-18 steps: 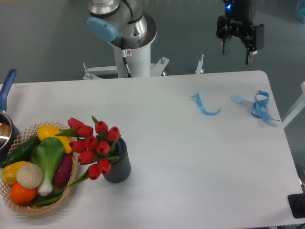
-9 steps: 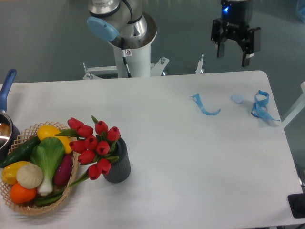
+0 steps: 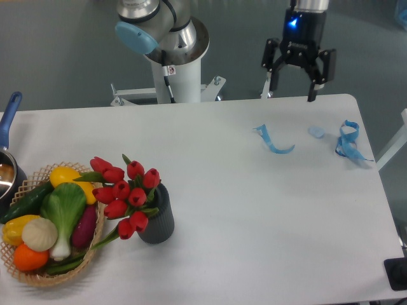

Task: Pick up the flowers from the vase
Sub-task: 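Move the open gripper toward the red tulips in the grey vase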

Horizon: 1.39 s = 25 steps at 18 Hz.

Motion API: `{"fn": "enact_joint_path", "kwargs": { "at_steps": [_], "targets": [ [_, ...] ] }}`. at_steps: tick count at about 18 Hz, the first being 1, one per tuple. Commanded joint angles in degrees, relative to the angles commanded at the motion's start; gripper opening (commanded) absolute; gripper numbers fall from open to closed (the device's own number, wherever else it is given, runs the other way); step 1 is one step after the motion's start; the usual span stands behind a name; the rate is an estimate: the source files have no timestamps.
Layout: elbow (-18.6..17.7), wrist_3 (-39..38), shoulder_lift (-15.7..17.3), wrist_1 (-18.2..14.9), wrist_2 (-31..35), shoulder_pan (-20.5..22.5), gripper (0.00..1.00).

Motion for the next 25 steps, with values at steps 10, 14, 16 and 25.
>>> {"fn": "enact_joint_path", "kwargs": {
  "at_steps": [10, 14, 16, 25],
  "targets": [
    [0.1, -9.3, -5.0, 7.6, -5.5, -7.7, 1.00],
    [0.1, -10.9, -5.5, 7.5, -6.0, -10.2, 1.00],
    [0.1, -13.9, -5.8, 7.6, -6.6, -11.6, 1.00],
    [0.1, -14.2, -10.8, 9.3, -10.6, -18.3, 1.00]
  ]
}}
